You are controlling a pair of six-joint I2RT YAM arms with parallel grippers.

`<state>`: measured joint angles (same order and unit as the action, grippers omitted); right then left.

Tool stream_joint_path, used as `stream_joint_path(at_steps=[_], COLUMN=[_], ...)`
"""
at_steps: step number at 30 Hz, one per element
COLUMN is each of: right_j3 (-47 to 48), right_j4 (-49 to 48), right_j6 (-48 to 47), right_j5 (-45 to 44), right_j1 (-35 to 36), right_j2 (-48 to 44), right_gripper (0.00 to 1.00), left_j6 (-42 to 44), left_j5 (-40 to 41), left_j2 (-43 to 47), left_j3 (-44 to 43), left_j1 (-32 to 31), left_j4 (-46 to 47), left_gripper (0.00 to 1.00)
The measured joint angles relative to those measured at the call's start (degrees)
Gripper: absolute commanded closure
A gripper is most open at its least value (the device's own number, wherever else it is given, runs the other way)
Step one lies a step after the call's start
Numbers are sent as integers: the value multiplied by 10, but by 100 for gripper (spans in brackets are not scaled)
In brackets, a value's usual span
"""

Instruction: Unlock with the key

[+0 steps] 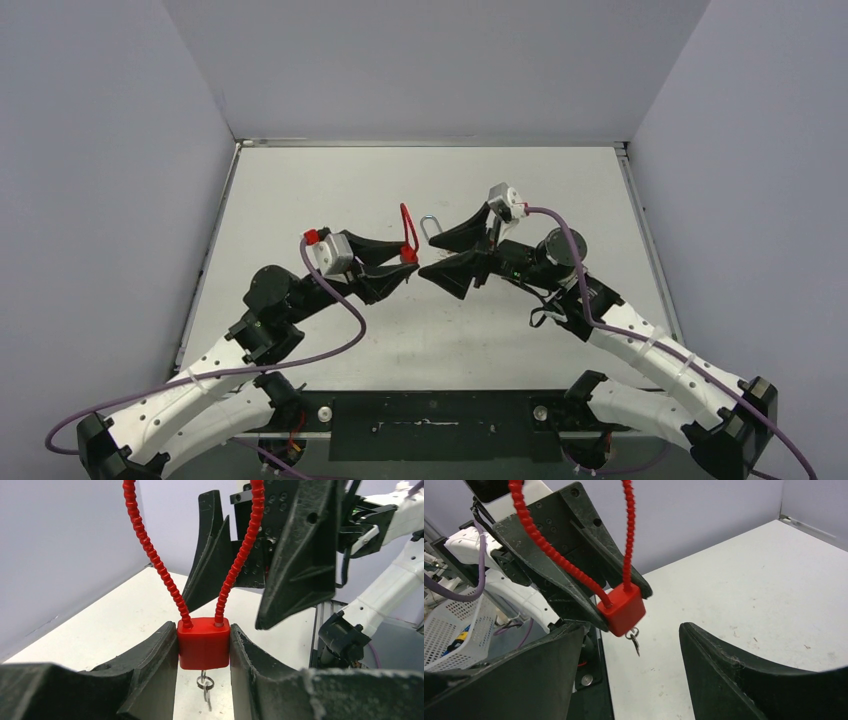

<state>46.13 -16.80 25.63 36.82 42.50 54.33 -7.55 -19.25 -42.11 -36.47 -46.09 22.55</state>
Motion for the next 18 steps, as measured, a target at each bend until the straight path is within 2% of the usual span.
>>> stream_joint_path(at_steps=[3, 8, 13, 15, 18], right_j3=[28, 60, 62, 62, 62], right_j4=[3, 2, 3, 5, 10], right_j6=[-11, -16, -9, -7, -6], right_j5=[-8, -42, -83, -91, -111], right_j1=[24, 46, 47, 51, 52], right_j2=[26, 53, 54, 54, 54], right_gripper=[31, 53, 90, 99, 100], left_j6=[-7, -12, -15, -19, -24], left_j5=[17, 24, 34, 44, 45], left_j2=[-8, -16, -18, -18, -18], left_j3=[-10, -13, -13, -13, -13], left_j1=[0, 0, 0, 1, 1], left_j4=[-12, -23, -38, -43, -45], left_gripper=[100, 100, 100, 100, 100])
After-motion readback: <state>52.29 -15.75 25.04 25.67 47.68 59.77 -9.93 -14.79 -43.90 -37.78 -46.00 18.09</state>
